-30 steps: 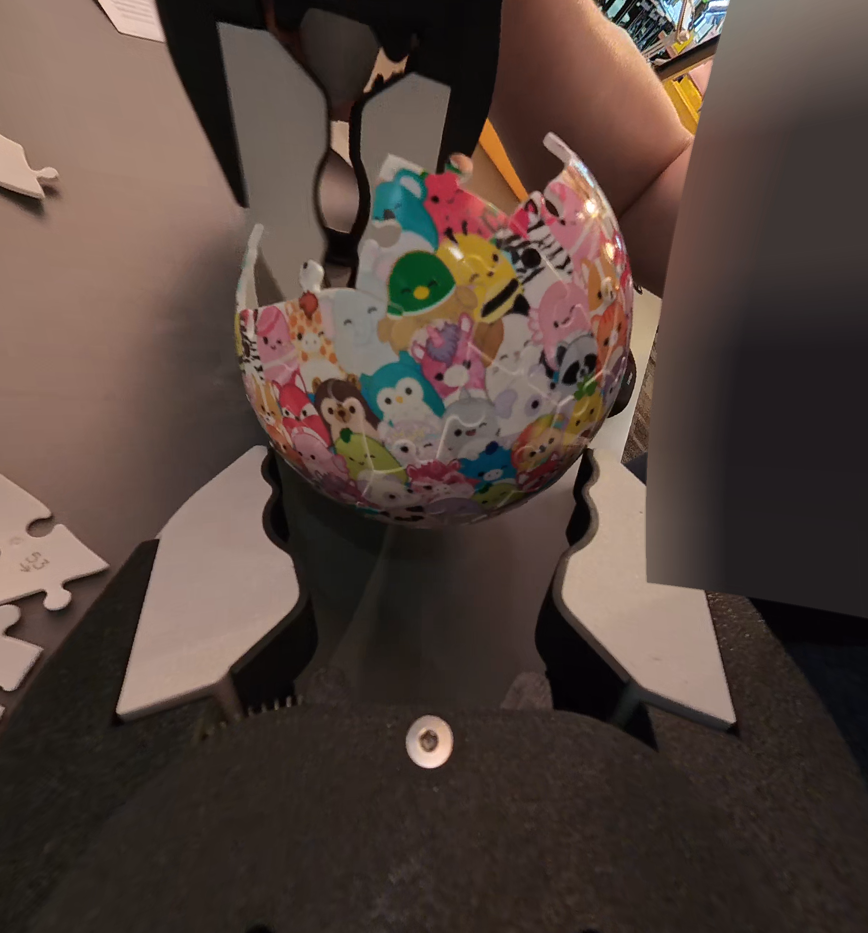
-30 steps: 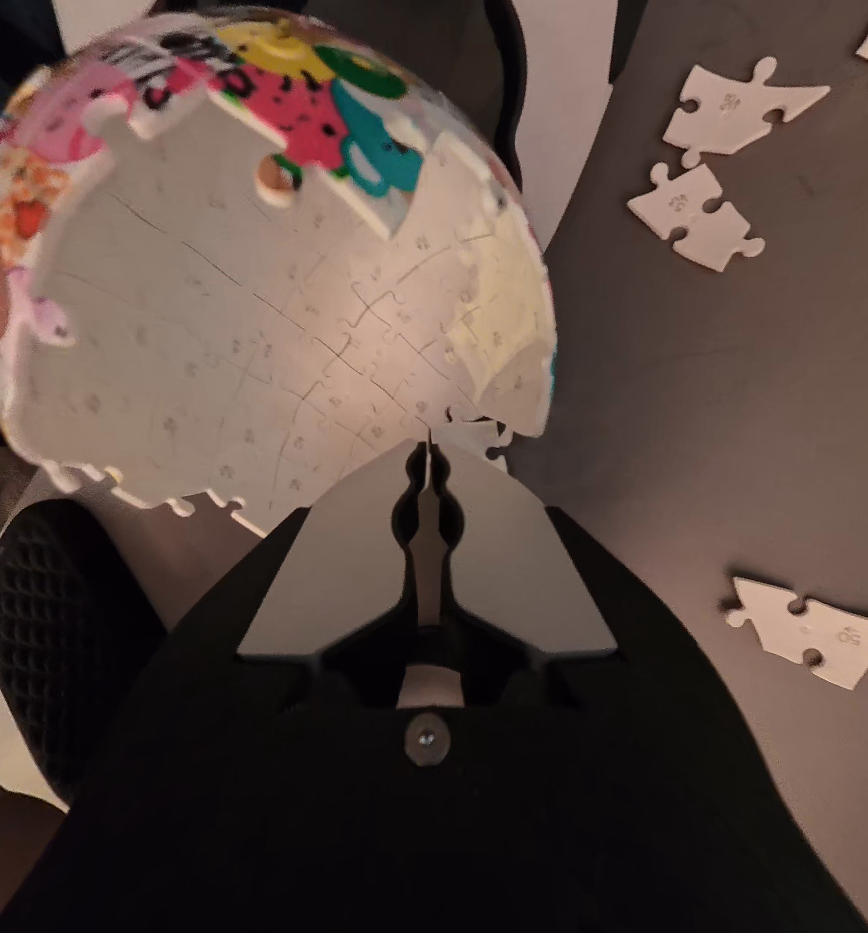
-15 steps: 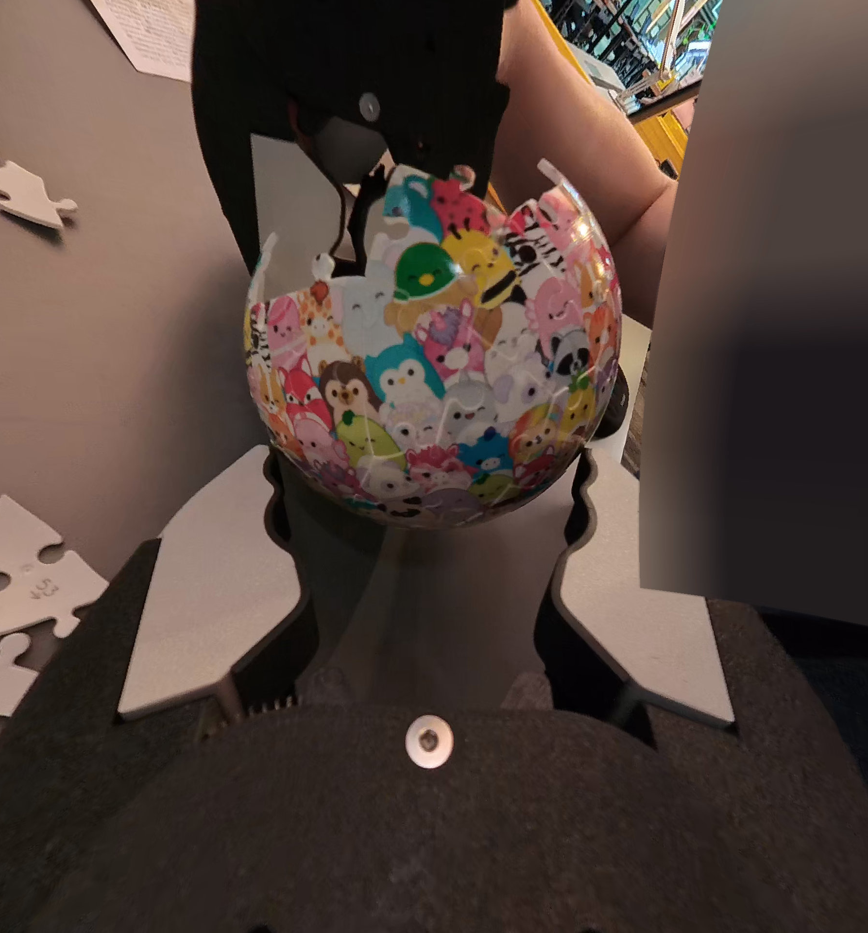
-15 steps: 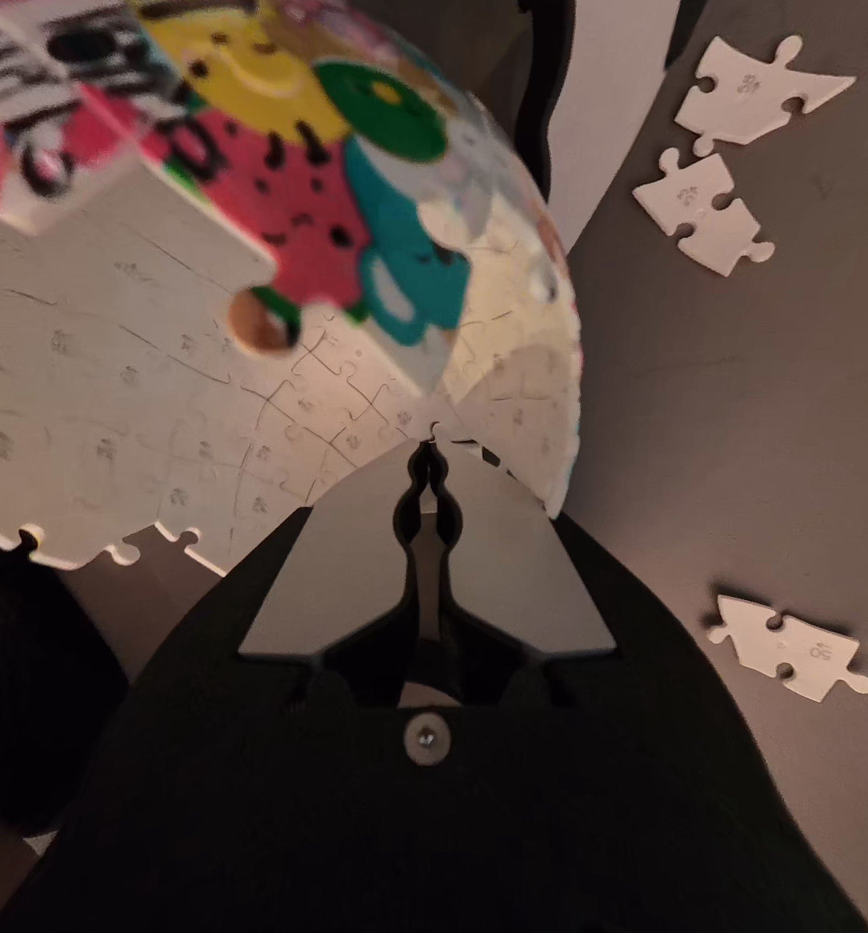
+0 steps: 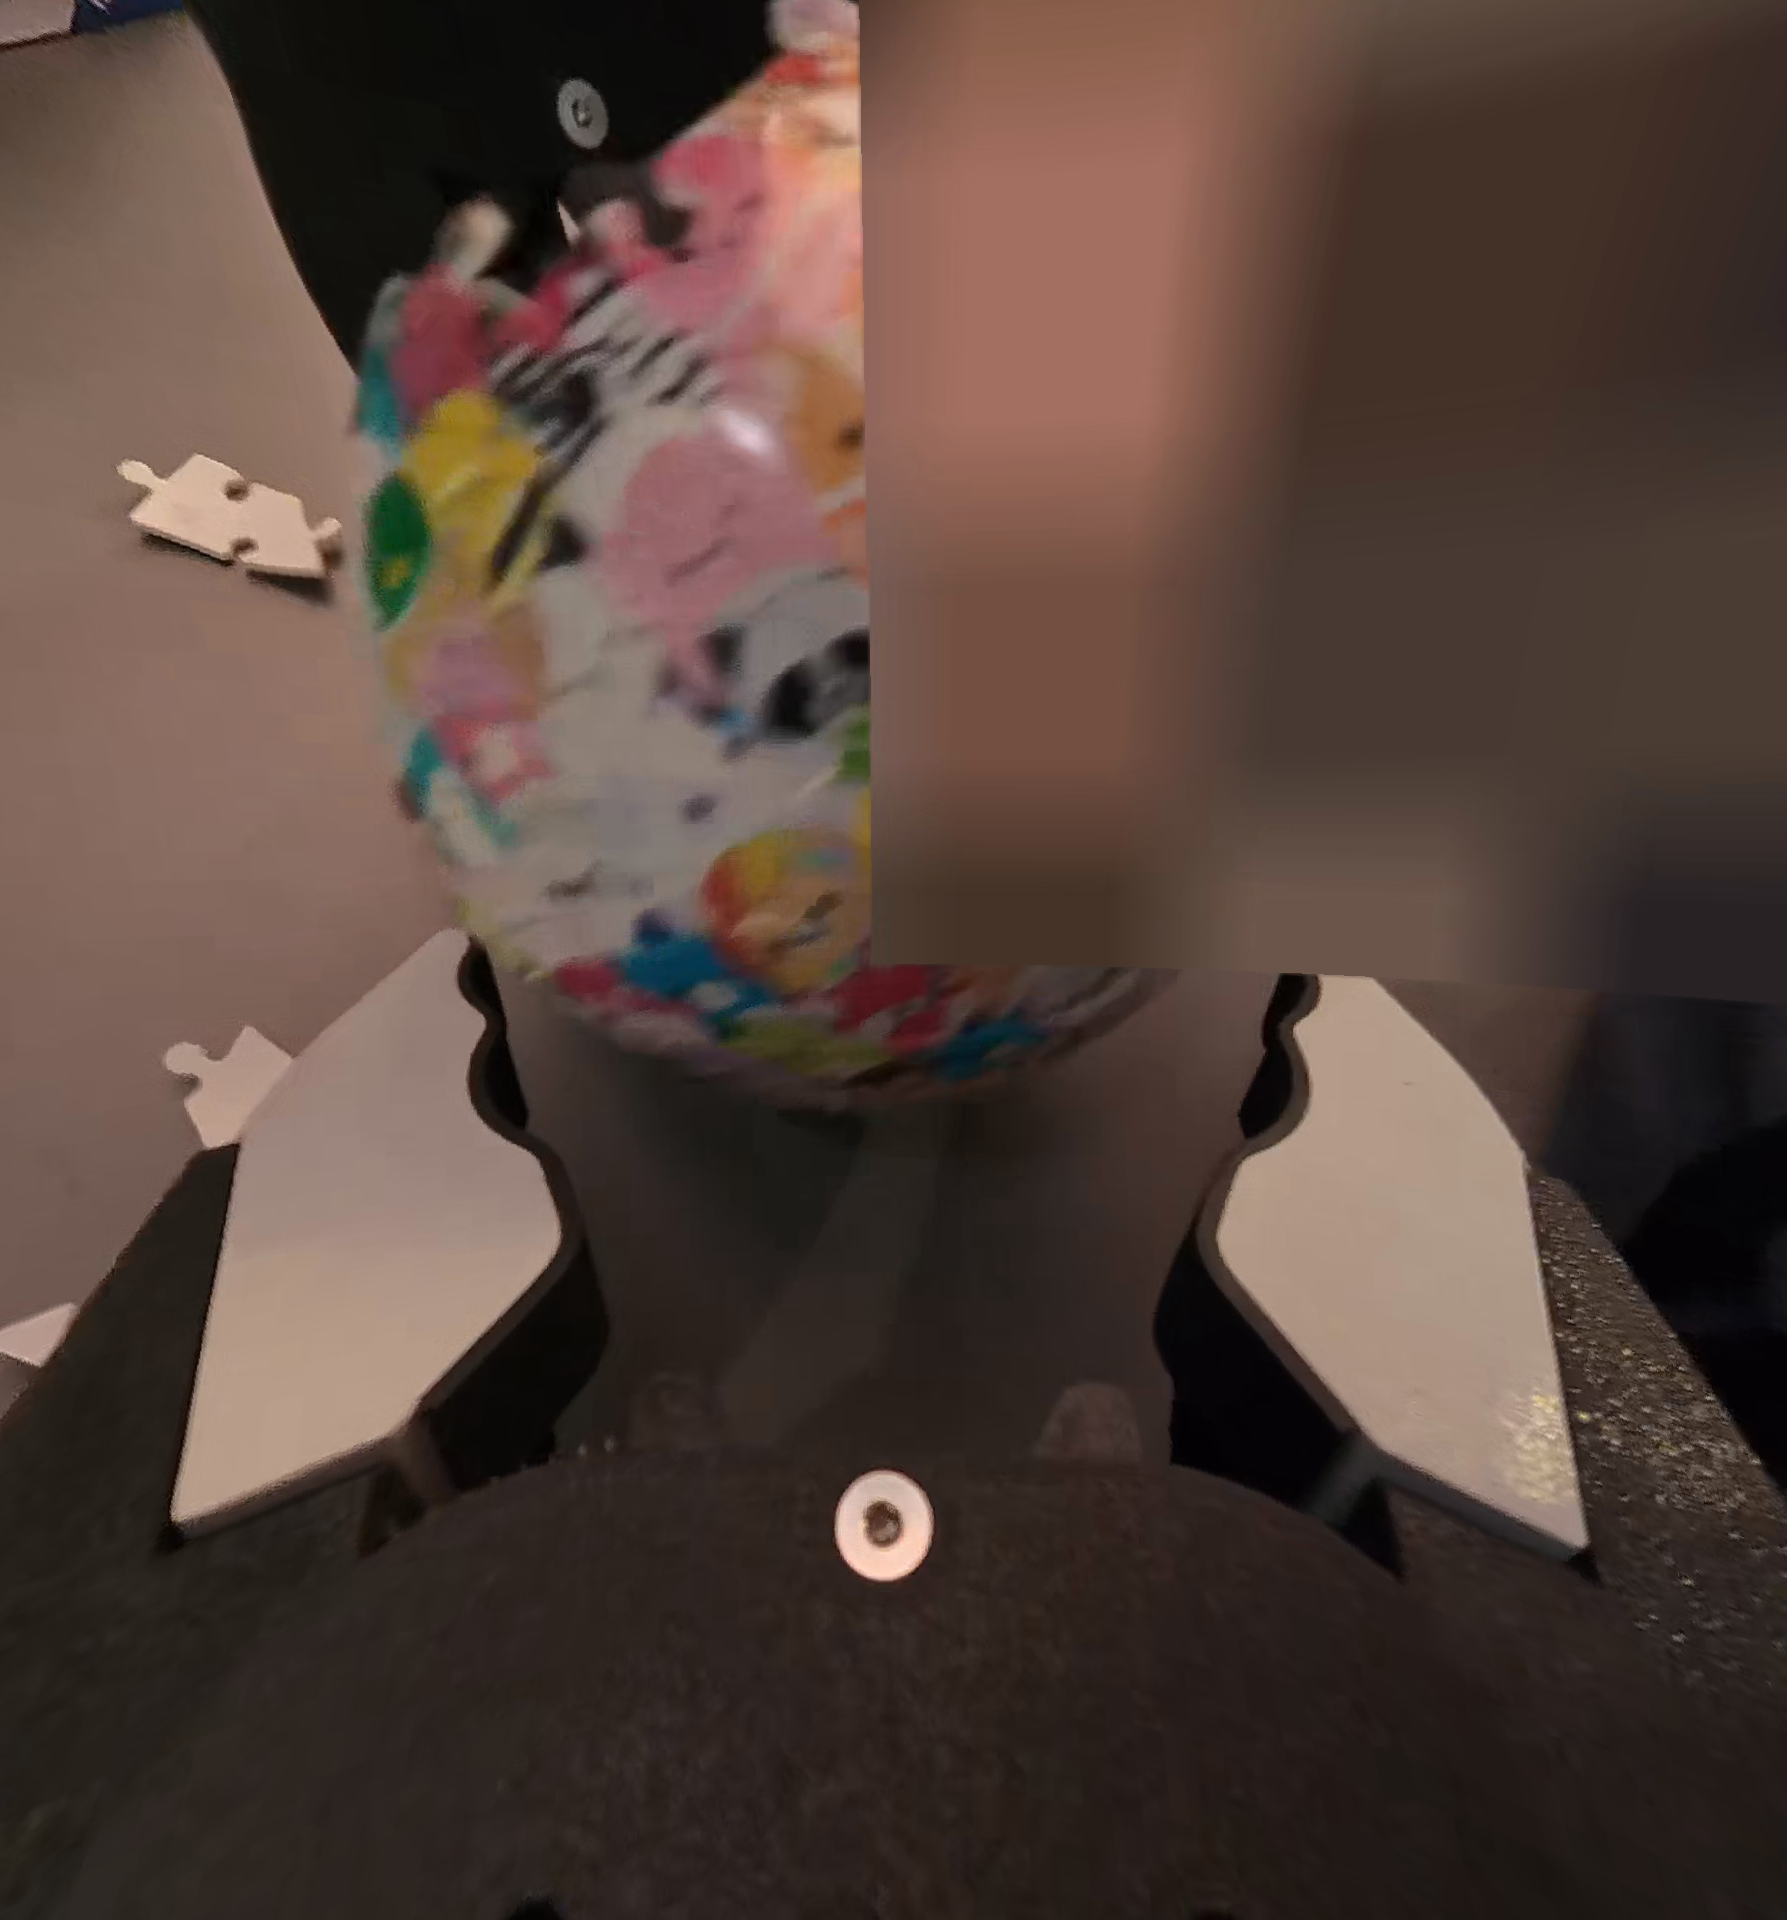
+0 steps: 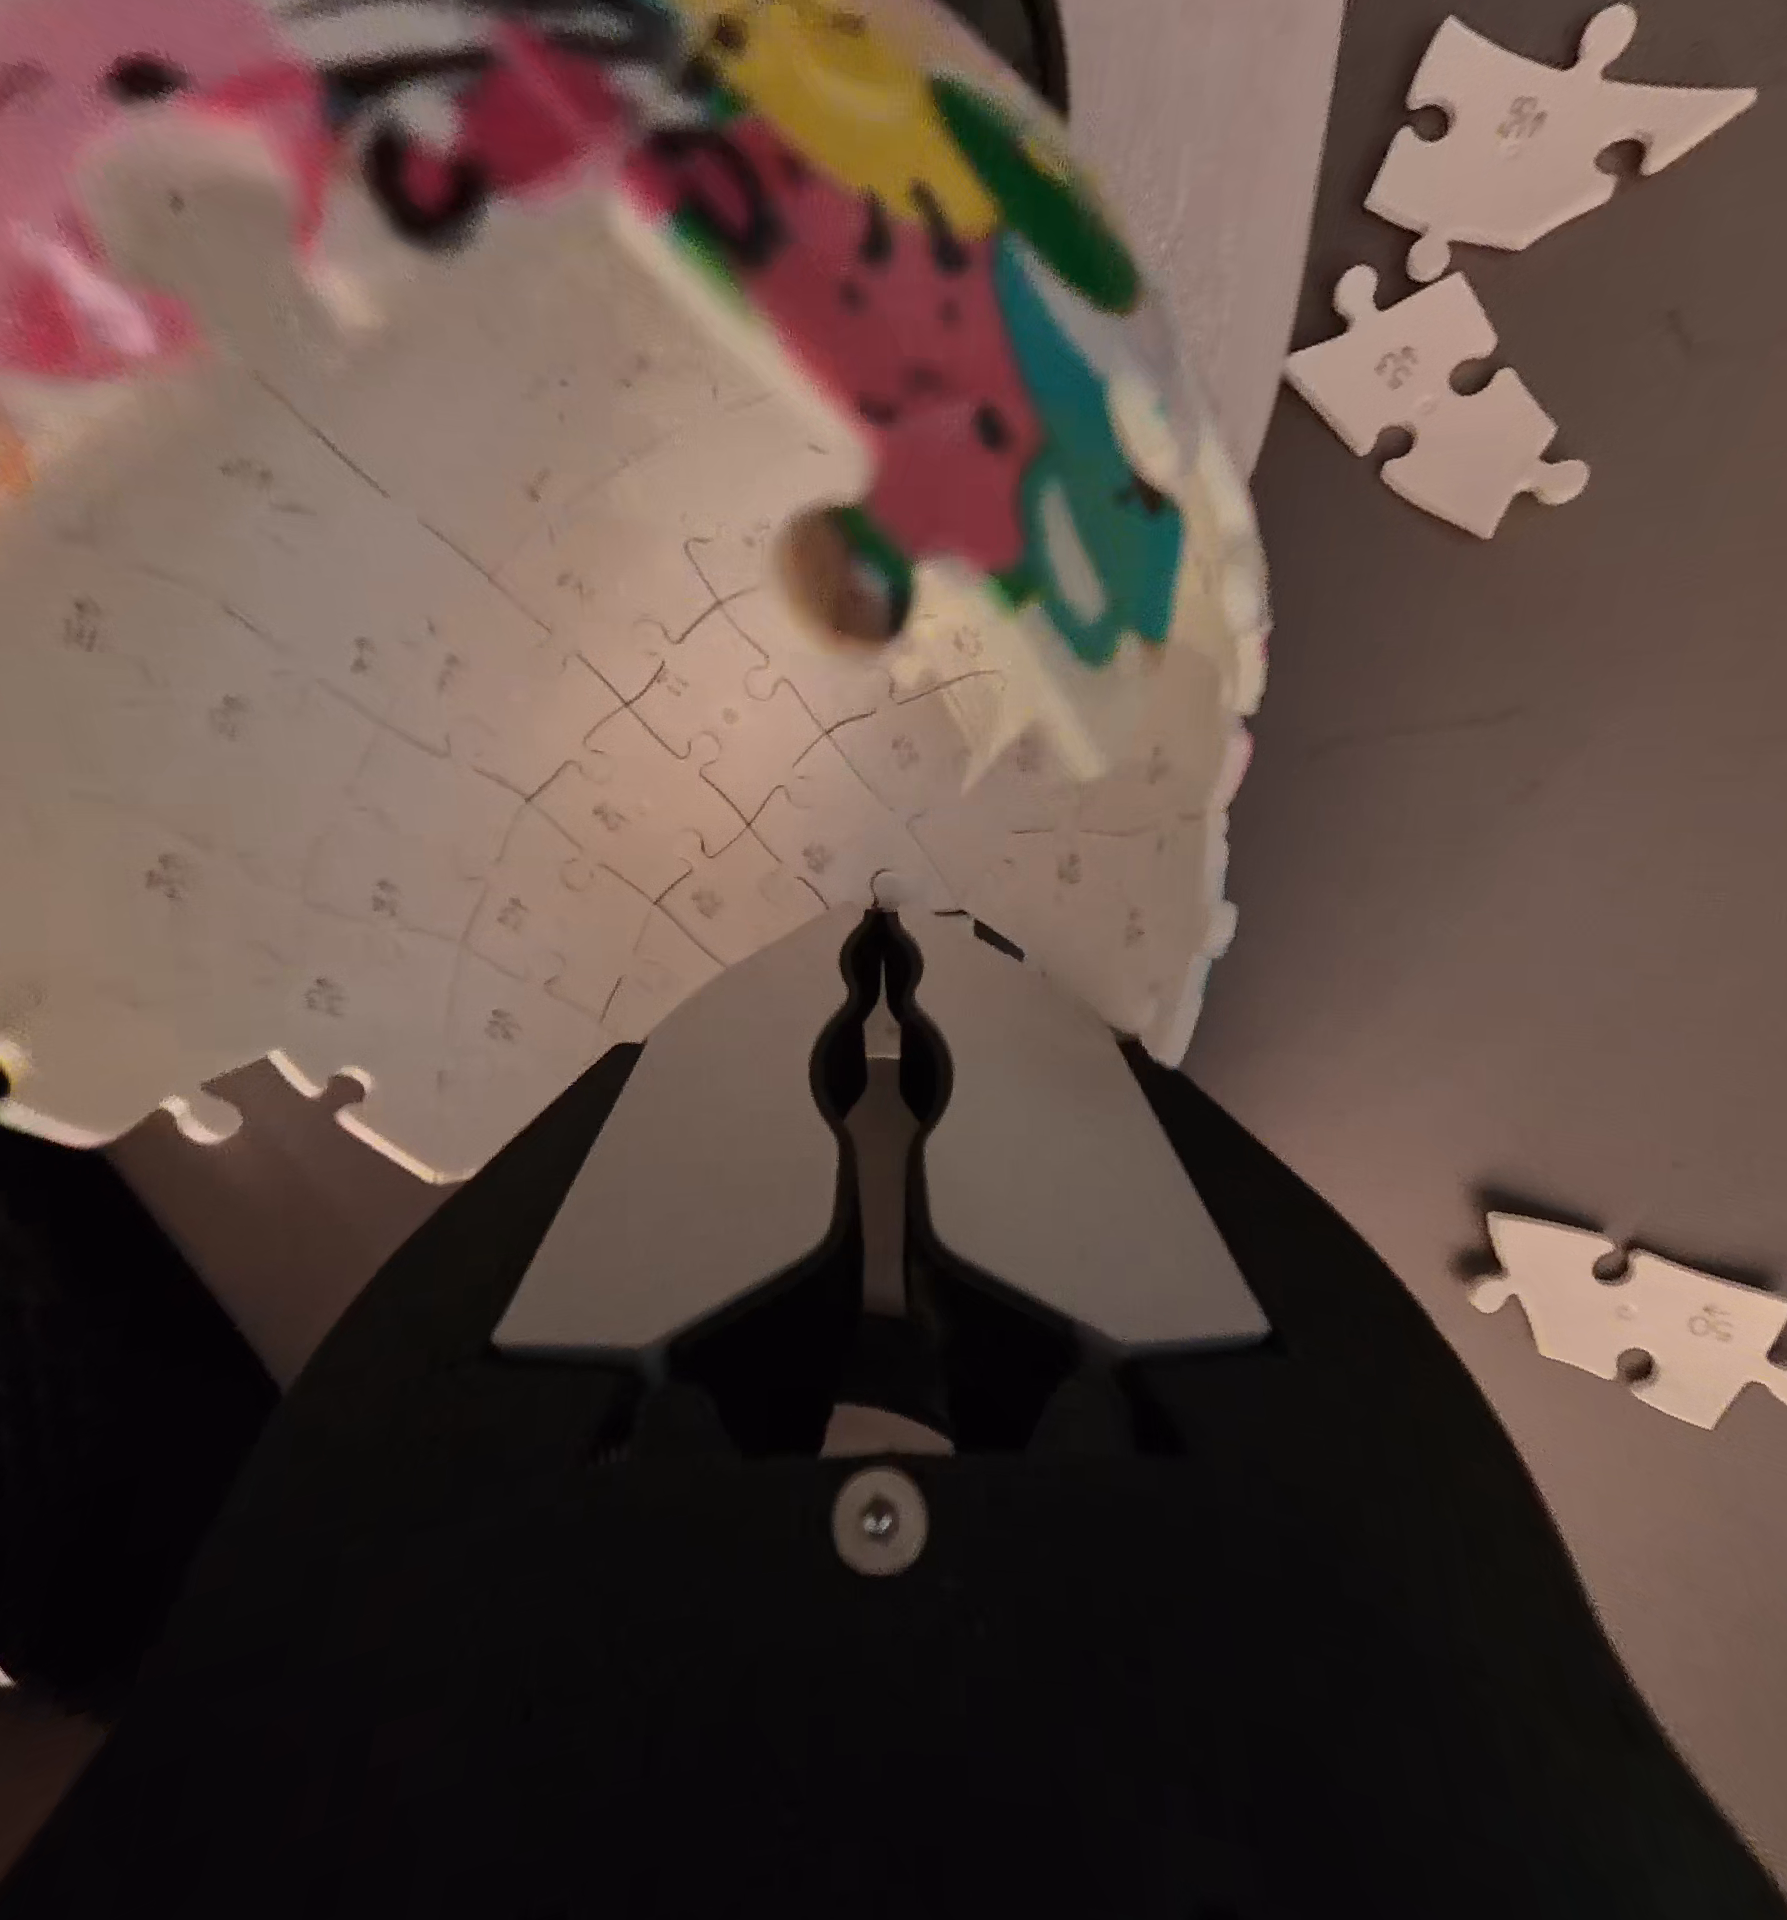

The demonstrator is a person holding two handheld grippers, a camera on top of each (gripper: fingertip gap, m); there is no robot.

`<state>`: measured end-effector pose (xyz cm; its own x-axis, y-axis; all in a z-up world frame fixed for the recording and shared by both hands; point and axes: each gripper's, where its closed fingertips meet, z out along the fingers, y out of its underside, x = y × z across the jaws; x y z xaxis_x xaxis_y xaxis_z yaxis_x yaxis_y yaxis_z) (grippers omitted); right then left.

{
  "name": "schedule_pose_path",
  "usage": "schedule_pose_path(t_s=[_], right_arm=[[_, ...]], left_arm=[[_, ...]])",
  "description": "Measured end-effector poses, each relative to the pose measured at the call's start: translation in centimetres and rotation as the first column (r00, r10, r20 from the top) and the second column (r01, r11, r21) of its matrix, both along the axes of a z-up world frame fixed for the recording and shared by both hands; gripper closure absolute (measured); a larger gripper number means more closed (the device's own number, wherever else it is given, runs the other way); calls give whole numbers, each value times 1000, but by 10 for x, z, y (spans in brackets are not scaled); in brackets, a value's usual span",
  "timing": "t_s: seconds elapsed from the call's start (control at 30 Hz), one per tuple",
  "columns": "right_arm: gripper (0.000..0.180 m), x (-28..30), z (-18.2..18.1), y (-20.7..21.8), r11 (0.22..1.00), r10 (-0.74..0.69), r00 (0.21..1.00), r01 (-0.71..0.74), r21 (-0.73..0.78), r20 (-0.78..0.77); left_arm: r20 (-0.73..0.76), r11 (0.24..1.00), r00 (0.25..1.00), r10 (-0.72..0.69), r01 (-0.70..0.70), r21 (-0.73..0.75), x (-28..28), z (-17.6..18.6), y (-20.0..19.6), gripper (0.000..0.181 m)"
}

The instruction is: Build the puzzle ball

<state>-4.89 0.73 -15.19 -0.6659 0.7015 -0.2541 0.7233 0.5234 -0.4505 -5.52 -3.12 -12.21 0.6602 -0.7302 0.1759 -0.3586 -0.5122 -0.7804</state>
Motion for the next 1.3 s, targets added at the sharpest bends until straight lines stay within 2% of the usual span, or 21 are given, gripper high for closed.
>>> schedule_pose_path(t_s=[0.17,0.43,0.73,0.83,0.9,1.3], right_arm=[[178,-1,0,0,1000,-8,1000,8,-3,0],[178,0,0,1,1000,30,999,-30,-10,-35],[178,-3,27,1,975,-36,980,-9,-224,-195],[178,-5,29,4,980,-20,964,-33,-195,-264],[178,-8,22,7,991,11,954,-50,-123,-300],[178,-4,0,4,992,125,969,-130,-7,-215]], left_arm=[[-59,995,994,92,-90,40,-1,-11,14,40],[-20,996,998,60,-59,67,2,-8,16,45],[-22,999,999,29,-28,45,-2,-9,16,47],[-7,999,1000,26,-26,21,-3,-9,17,48],[-6,1000,1000,25,-25,19,-3,-9,17,48],[-29,1000,999,16,-15,11,-4,-9,19,50]])
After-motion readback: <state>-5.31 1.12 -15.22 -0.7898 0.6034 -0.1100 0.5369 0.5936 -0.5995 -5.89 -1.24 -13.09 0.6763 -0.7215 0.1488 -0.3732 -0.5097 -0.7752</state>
